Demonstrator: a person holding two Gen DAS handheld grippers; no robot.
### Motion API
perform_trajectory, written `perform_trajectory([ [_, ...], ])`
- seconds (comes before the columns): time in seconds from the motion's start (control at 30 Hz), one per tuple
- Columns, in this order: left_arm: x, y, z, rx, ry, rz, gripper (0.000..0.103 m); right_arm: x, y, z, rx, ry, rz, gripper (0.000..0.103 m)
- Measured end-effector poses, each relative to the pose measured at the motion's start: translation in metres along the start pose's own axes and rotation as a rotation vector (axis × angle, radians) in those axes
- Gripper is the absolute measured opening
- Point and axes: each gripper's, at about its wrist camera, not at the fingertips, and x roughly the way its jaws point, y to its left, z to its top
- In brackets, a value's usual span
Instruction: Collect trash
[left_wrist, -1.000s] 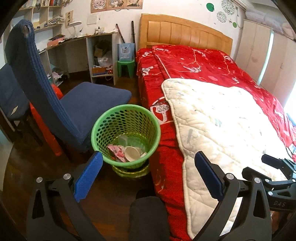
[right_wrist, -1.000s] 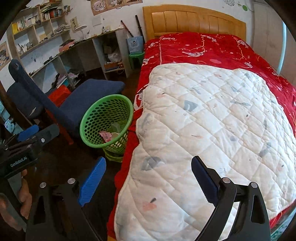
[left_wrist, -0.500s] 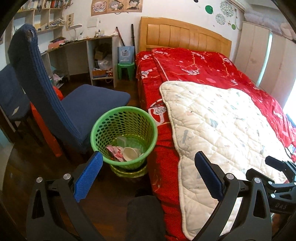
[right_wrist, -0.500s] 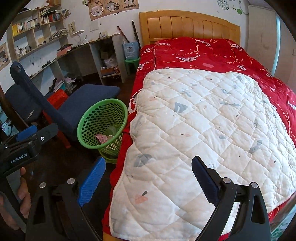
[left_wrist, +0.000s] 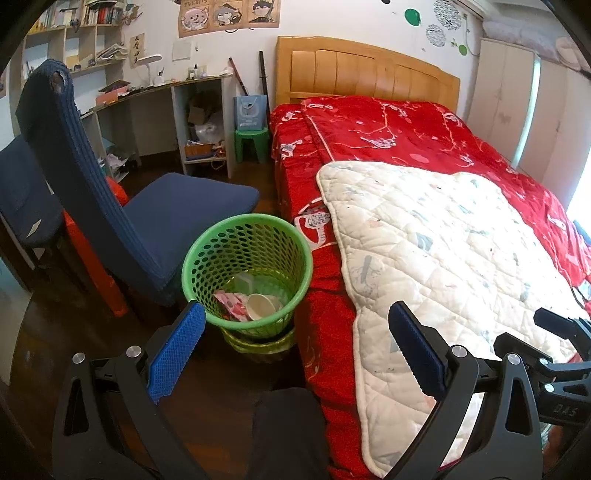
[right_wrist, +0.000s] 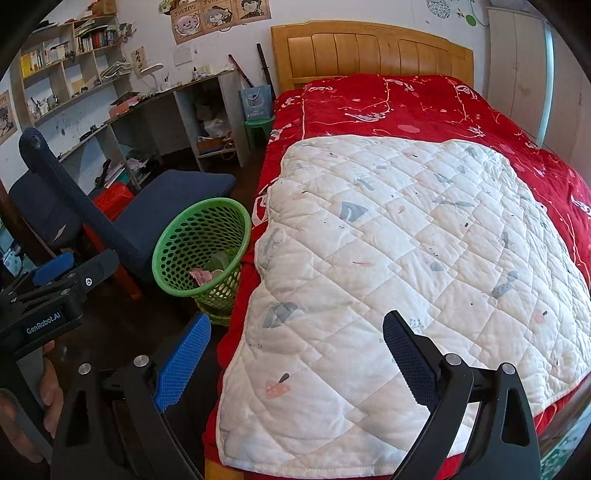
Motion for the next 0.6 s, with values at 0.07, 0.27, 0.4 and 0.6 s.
perform_trajectory([
  [0.07, -0.0002, 0.0002, 0.0001, -0.001, 0.000, 0.000, 0.098, 0.0002, -0.0001, -0.0002, -0.001, 0.002, -0.001, 0.091],
  [0.27, 0.0006, -0.0021, -0.0003, 0.003, 0.008, 0.000, 0.098, 0.0003, -0.0004, -0.0001, -0.001, 0.001, -0.002, 0.092],
  [0.4, 0.0025, -0.0028, -0.0007, 0.001, 0.014, 0.004, 0.098, -0.0006, -0.0005, -0.0010, 0.003, 0.004, -0.001, 0.092],
  [0.6, 0.0036, -0.0022, -0.0014, -0.003, 0.013, 0.009, 0.098, 0.0000, -0.0009, -0.0007, 0.003, 0.004, -0.001, 0.092],
])
